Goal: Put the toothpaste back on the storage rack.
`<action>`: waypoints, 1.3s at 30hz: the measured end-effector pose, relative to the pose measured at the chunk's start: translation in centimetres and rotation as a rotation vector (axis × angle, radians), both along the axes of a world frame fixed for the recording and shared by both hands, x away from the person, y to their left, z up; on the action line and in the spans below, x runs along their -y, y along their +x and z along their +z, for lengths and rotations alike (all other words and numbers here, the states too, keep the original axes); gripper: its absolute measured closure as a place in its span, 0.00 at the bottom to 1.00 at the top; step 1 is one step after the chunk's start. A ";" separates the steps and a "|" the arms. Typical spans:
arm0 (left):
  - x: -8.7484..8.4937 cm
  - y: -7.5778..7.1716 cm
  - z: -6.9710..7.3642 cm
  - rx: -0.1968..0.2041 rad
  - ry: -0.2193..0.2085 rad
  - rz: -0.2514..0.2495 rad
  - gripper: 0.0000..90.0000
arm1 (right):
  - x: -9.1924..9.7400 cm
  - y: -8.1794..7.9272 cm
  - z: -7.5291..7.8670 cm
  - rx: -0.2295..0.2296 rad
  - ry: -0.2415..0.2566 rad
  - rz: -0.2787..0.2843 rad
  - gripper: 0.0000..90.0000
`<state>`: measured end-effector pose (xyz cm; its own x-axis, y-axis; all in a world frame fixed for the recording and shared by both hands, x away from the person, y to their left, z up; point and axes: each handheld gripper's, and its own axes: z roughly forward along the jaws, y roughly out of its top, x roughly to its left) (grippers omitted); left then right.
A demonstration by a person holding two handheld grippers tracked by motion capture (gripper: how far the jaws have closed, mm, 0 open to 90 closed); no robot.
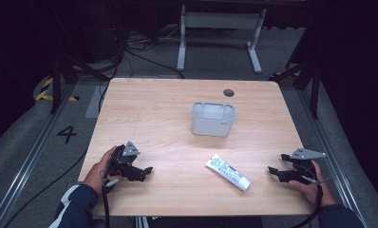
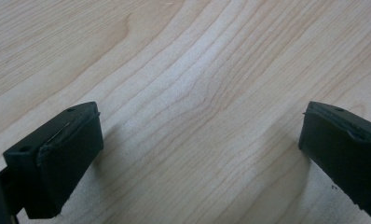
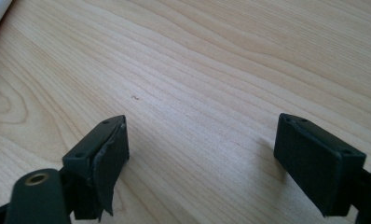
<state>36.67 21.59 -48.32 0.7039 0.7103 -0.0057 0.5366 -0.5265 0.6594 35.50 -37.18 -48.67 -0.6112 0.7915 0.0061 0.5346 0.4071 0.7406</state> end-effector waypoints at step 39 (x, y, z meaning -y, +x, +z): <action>-0.5 0.2 -0.1 0.001 -0.013 -0.058 0.01 | -7.3 -0.2 6.7 0.071 -0.021 0.156 0.28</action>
